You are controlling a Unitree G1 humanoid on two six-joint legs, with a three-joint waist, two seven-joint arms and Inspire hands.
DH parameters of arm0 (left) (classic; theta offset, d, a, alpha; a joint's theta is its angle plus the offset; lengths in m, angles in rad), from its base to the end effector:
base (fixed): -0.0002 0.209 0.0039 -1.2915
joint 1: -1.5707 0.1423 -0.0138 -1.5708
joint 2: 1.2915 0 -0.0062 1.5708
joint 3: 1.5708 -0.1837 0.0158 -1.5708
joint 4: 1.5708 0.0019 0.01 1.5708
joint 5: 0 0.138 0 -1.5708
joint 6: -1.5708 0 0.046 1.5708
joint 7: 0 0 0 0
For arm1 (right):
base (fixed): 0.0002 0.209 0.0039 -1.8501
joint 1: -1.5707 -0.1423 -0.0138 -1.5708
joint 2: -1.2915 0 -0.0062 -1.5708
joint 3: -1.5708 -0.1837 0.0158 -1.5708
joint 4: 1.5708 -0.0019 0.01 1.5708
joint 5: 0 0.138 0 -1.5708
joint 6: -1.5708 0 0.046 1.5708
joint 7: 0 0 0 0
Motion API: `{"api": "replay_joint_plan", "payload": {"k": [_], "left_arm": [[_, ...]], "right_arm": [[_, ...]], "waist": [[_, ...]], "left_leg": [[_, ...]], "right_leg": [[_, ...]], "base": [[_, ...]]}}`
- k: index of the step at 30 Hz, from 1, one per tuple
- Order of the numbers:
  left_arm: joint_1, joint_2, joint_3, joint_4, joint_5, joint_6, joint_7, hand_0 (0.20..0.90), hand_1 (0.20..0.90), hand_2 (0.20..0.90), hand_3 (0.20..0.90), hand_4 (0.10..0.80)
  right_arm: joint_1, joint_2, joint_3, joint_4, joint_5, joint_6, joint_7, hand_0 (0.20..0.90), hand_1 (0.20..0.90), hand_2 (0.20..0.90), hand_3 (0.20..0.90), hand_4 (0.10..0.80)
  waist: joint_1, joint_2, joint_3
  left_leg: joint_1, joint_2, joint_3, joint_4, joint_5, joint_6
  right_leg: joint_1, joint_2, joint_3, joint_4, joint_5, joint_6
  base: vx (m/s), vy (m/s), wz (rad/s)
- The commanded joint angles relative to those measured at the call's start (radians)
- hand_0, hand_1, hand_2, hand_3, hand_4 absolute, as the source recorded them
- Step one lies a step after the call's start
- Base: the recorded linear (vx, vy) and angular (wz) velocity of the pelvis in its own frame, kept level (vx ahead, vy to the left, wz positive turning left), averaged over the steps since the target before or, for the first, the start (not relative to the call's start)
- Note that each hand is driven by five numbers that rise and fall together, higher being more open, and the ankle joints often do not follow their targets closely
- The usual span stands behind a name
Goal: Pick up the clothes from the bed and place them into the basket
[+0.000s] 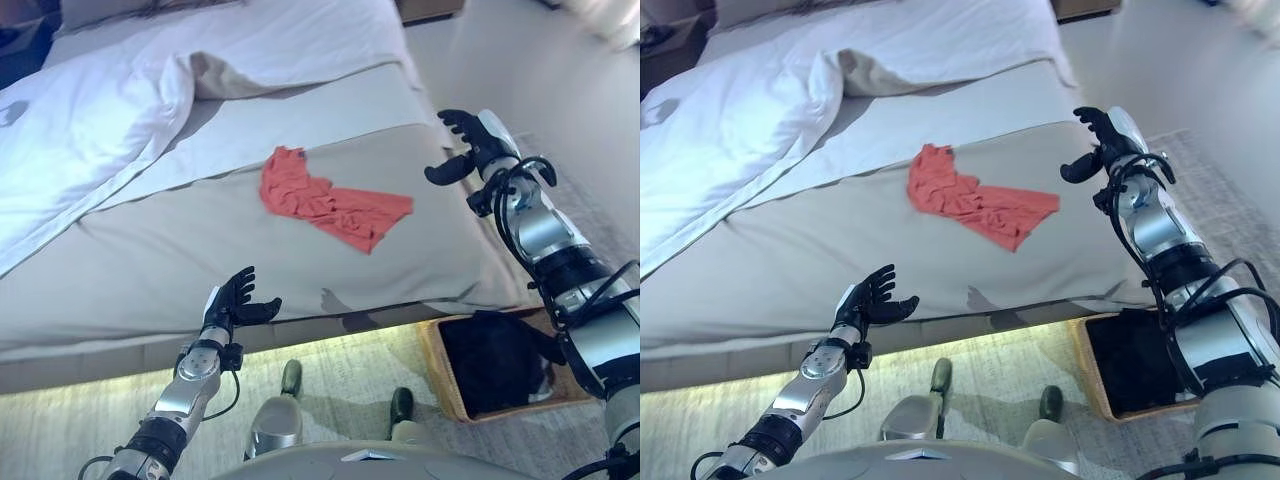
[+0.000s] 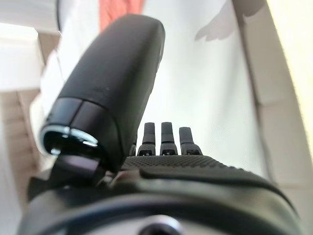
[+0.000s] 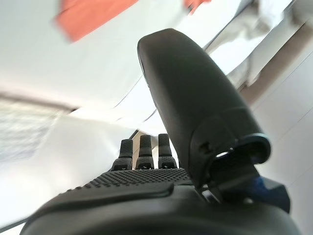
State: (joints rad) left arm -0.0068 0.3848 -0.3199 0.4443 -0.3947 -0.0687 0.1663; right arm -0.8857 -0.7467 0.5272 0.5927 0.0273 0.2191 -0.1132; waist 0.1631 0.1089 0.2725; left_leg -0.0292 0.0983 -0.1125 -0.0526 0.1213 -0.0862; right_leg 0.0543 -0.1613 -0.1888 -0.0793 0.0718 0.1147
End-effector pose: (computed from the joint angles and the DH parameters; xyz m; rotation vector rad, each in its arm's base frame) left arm 0.1766 0.1976 -0.0311 0.0951 0.4452 0.0363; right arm 0.3345 -0.2328 0.1774 -0.9442 0.0019 -0.1077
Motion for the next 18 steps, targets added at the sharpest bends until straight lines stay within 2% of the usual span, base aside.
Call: {"api": "replay_joint_plan", "payload": {"k": [1,5,11,18], "left_arm": [[-0.069,0.074,0.001,-0.099,-0.031,-0.131,0.009,0.900,0.900,0.900,0.900,0.800],[-0.092,0.090,-0.019,-0.138,-0.036,-0.166,-0.001,0.900,0.900,0.900,0.900,0.800],[-0.101,0.113,-0.026,-0.186,-0.041,-0.184,-0.012,0.900,0.900,0.900,0.900,0.800],[-0.077,0.131,-0.041,-0.227,-0.040,-0.210,0.011,0.900,0.900,0.900,0.900,0.800]], "right_arm": [[-0.234,-0.033,0.055,0.025,-0.032,-0.029,-0.086,0.900,0.900,0.900,0.900,0.800],[-0.285,-0.050,0.090,0.078,-0.043,-0.029,-0.121,0.900,0.900,0.900,0.900,0.800],[-0.337,-0.047,0.108,0.106,-0.053,0.020,-0.144,0.900,0.900,0.900,0.900,0.800],[-0.383,-0.032,0.149,0.138,-0.075,0.081,-0.149,0.900,0.900,0.900,0.900,0.800]], "waist": [[0.060,-0.047,0.077],[0.097,-0.022,0.154],[0.138,-0.001,0.247],[0.173,0.006,0.248]], "left_leg": [[-0.037,-0.010,-0.068,0.113,-0.086,0.004],[-0.093,-0.055,-0.130,0.169,-0.099,0.014],[-0.169,-0.106,-0.165,0.251,-0.116,0.037],[-0.301,-0.133,-0.169,0.312,-0.140,0.063]], "right_leg": [[-0.112,-0.107,-0.033,0.308,-0.126,-0.058],[-0.142,-0.136,-0.058,0.378,-0.152,-0.058],[-0.209,-0.169,-0.081,0.487,-0.184,-0.057],[-0.332,-0.171,-0.082,0.561,-0.212,-0.052]], "base": [[-0.096,0.011,0.45],[-0.066,-0.008,0.40],[-0.054,0.008,0.38],[-0.011,-0.005,0.15]]}}
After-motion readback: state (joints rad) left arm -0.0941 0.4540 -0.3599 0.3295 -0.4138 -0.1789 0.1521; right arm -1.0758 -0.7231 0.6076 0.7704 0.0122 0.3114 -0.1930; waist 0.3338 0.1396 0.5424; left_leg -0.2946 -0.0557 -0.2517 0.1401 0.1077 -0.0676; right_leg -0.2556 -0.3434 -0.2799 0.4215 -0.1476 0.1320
